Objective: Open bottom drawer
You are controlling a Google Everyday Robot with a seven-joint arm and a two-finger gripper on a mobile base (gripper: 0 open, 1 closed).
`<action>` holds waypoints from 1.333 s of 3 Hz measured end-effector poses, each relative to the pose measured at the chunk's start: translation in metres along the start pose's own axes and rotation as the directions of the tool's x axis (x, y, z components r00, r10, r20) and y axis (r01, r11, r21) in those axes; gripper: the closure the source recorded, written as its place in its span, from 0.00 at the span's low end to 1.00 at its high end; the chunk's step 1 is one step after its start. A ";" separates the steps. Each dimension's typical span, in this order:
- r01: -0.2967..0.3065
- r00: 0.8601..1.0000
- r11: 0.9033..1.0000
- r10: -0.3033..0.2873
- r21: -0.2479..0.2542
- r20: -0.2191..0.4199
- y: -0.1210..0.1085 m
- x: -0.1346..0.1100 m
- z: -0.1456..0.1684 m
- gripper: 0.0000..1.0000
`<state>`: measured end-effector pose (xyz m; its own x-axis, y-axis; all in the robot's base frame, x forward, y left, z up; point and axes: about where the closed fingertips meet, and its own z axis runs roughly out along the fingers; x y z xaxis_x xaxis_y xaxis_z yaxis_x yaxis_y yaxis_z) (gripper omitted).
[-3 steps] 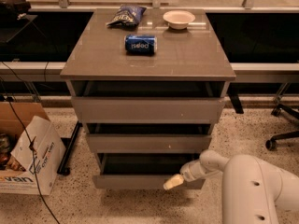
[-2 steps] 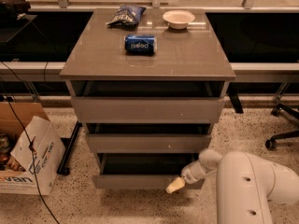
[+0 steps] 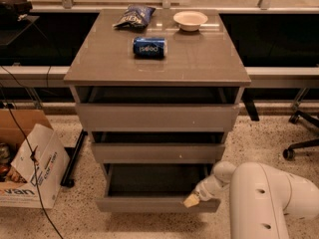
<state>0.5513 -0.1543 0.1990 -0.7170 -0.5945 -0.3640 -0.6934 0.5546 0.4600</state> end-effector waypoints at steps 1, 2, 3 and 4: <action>0.000 1.000 1.000 0.000 0.000 0.000 0.000 0.000 0.000 0.67; -0.001 1.000 1.000 0.001 -0.004 -0.002 0.001 0.001 0.002 0.43; 0.000 1.000 1.000 0.000 -0.004 -0.004 0.002 0.001 0.003 0.21; -0.019 0.998 1.000 0.018 -0.018 -0.053 0.012 0.023 0.013 0.00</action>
Offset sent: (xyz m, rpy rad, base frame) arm 0.0000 0.0000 0.0000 0.0000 0.0000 0.0000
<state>0.5252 -0.1535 0.1854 -0.7247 -0.6144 -0.3120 -0.6781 0.5555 0.4812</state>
